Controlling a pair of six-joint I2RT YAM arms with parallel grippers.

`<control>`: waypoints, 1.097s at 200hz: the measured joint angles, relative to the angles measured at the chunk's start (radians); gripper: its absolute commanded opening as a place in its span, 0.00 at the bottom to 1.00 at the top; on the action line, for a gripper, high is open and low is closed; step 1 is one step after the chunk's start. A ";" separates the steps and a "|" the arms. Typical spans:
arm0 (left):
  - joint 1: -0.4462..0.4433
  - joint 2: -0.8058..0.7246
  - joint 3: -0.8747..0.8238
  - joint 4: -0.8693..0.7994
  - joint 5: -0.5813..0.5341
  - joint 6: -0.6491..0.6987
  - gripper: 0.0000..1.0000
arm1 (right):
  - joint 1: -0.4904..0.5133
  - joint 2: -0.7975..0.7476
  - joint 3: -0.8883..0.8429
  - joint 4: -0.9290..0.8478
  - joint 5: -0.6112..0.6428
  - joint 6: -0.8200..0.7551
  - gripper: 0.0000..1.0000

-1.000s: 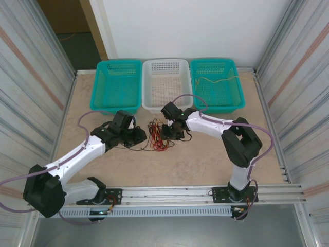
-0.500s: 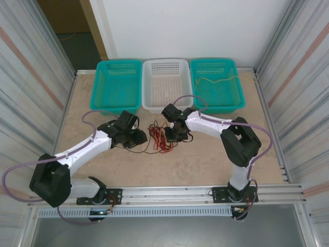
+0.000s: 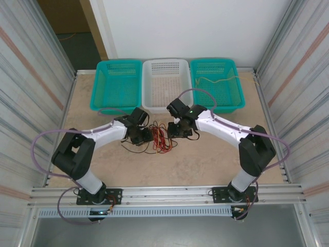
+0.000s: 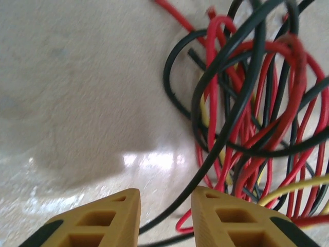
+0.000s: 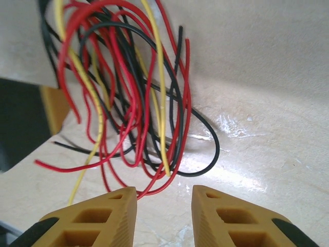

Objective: Untangle the cables

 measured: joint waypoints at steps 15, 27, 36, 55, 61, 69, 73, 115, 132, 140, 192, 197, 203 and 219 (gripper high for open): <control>0.000 0.030 0.027 0.006 0.001 0.001 0.14 | 0.000 -0.023 0.005 0.000 0.001 0.000 0.29; -0.003 0.044 0.039 0.012 0.001 0.005 0.07 | 0.000 -0.039 0.008 0.001 0.000 0.000 0.28; -0.008 0.046 0.042 0.013 0.000 0.008 0.03 | 0.000 -0.053 0.008 0.001 0.001 0.000 0.28; -0.029 0.035 0.048 -0.008 -0.012 0.018 0.00 | -0.003 -0.082 0.008 0.001 0.000 0.000 0.28; -0.037 0.027 0.048 -0.017 -0.018 0.022 0.00 | -0.005 -0.092 0.008 0.001 0.000 0.000 0.28; -0.050 0.007 0.048 -0.037 -0.028 0.028 0.00 | -0.009 -0.105 0.008 0.002 0.000 -0.001 0.28; -0.055 -0.002 0.048 -0.047 -0.032 0.031 0.00 | -0.012 -0.111 0.008 0.003 -0.001 -0.002 0.28; -0.090 -0.186 0.085 -0.193 -0.082 0.068 0.00 | -0.052 -0.174 0.031 0.032 -0.031 -0.006 0.29; -0.090 -0.248 0.124 -0.229 -0.082 0.085 0.00 | -0.056 -0.192 0.040 0.061 -0.053 -0.007 0.29; -0.090 -0.272 0.143 -0.238 -0.076 0.093 0.00 | -0.056 -0.200 0.042 0.074 -0.062 -0.007 0.29; -0.090 -0.340 0.238 -0.219 0.108 0.147 0.00 | -0.052 -0.220 0.042 0.138 -0.121 -0.009 0.48; -0.090 -0.343 0.245 -0.217 0.122 0.149 0.00 | -0.051 -0.222 0.042 0.142 -0.126 -0.005 0.51; -0.090 -0.345 0.256 -0.215 0.143 0.153 0.00 | -0.051 -0.223 0.042 0.145 -0.129 -0.004 0.54; -0.089 -0.351 0.289 -0.212 0.189 0.161 0.00 | -0.051 -0.225 0.042 0.157 -0.140 -0.006 0.56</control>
